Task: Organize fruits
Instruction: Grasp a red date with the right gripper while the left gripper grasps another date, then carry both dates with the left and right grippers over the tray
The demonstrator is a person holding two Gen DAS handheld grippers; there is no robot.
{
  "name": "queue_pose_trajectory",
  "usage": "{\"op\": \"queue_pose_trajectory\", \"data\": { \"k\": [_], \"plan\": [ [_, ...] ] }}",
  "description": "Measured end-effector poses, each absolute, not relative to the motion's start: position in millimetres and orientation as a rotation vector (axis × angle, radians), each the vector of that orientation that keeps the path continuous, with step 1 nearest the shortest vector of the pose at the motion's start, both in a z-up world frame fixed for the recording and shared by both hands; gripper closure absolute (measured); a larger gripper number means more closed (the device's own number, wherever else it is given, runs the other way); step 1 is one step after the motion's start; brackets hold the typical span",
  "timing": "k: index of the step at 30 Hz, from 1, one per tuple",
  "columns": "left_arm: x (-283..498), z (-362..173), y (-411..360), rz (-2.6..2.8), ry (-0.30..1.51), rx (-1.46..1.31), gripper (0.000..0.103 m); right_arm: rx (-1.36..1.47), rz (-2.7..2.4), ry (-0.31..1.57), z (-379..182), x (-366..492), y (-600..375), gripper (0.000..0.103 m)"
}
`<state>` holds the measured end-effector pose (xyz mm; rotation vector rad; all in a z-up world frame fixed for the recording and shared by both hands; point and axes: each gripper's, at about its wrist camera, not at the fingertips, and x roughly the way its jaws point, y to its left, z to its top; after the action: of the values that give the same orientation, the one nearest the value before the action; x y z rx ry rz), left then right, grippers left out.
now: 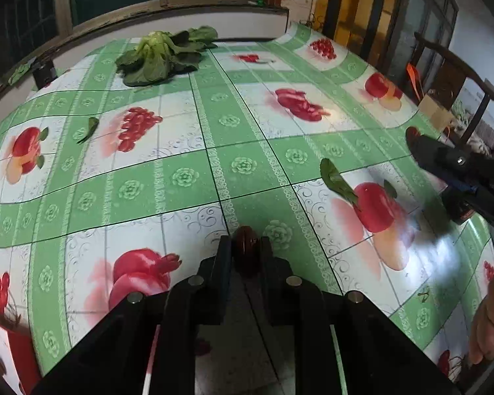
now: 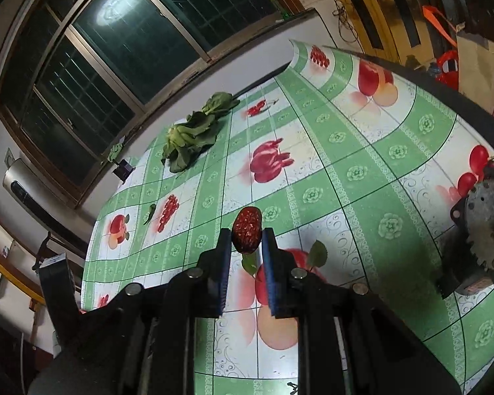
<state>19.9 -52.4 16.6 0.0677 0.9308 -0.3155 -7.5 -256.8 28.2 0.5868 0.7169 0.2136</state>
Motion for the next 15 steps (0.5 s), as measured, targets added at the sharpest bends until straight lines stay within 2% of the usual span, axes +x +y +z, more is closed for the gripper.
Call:
{"op": "queue_pose_trajectory", "data": {
  "k": [8, 15],
  "plan": [
    [-53, 81, -3, -0.231, 0.725, 0.047, 0.089, 0.555, 0.370, 0.647, 43, -35, -213, 0.083],
    [-123, 122, 77, -0.071, 0.579, 0.017, 0.089, 0.492, 0.519, 0.615, 61, -71, -142, 0.083]
  ]
}}
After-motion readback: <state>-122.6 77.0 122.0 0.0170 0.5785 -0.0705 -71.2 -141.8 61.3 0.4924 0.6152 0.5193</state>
